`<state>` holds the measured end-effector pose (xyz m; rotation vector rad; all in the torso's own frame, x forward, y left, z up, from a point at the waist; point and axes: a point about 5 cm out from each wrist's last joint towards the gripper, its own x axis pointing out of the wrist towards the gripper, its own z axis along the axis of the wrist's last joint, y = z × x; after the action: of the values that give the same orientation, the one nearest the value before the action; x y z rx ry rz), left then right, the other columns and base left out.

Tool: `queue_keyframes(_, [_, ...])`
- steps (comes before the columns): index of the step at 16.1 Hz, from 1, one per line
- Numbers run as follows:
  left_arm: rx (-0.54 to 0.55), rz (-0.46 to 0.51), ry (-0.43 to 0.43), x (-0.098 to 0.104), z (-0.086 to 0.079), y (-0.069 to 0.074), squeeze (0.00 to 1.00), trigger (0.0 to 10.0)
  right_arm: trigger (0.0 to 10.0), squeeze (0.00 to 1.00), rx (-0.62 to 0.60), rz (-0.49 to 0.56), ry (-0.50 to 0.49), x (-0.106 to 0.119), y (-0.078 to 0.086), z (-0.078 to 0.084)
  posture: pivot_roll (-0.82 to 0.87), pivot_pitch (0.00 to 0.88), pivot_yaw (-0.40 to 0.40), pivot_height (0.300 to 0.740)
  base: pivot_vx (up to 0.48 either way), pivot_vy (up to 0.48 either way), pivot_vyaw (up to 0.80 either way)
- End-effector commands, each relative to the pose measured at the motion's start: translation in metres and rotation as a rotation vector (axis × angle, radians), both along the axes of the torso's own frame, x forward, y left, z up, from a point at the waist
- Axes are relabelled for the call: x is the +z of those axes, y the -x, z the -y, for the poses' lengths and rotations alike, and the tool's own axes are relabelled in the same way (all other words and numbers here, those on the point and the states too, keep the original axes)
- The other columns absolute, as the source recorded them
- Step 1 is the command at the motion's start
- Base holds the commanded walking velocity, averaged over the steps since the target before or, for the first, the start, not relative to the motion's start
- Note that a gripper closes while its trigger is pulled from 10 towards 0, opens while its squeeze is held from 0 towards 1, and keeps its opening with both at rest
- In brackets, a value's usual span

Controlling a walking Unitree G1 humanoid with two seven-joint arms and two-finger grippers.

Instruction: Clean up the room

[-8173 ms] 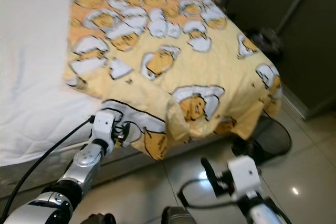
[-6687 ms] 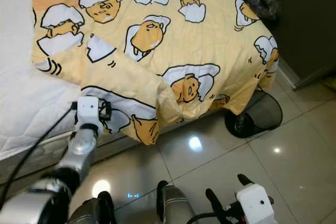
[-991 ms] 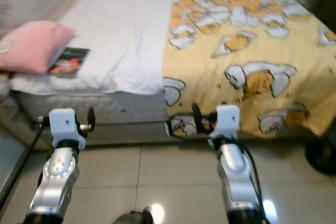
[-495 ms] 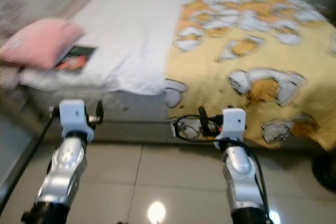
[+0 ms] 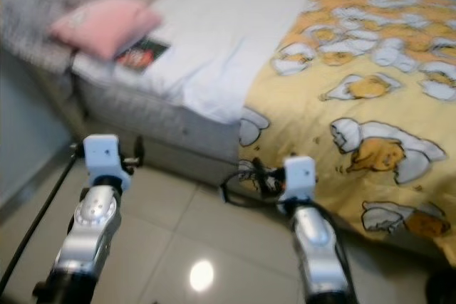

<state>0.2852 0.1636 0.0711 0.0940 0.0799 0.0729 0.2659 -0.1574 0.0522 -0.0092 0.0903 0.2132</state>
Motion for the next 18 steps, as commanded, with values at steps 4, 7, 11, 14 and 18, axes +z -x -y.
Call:
queue_keyframes(4, [-0.061, 0.041, 0.005, 0.01, 0.01, -0.009, 0.0, 10.0, 10.0, 0.34, -0.033, -0.001, 0.025, -0.004, 0.006, 0.01, -0.15, 0.0, 0.059, 0.74, 0.0, -0.462, 0.48])
queue_keyframes(7, [0.049, -0.026, -0.026, -0.003, -0.002, -0.005, 0.0, 10.0, 10.0, 0.35, -0.093, -0.05, -0.05, -0.009, 0.011, 0.015, -0.16, 0.0, 0.068, 0.74, 0.0, -0.154, 0.48])
queue_keyframes(11, [0.052, -0.07, 0.061, -0.013, -0.011, 0.006, 0.0, 10.0, 10.0, 0.35, -0.093, -0.056, -0.05, -0.009, 0.01, 0.019, -0.16, 0.0, 0.072, 0.74, 0.0, 0.071, 0.48])
queue_keyframes(14, [0.034, -0.06, 0.036, -0.01, -0.001, 0.005, 0.0, 10.0, 10.0, 0.36, -0.088, -0.093, -0.049, -0.014, 0.007, 0.023, -0.15, 0.0, 0.068, 0.74, -0.18, 0.287, 0.48])
queue_keyframes(18, [0.054, -0.19, 0.113, -0.034, -0.011, 0.032, 0.0, 10.0, 10.0, 0.37, -0.025, -0.071, 0.011, -0.011, 0.008, 0.02, -0.14, 0.0, 0.054, 0.74, 0.0, 0.0, 0.48])
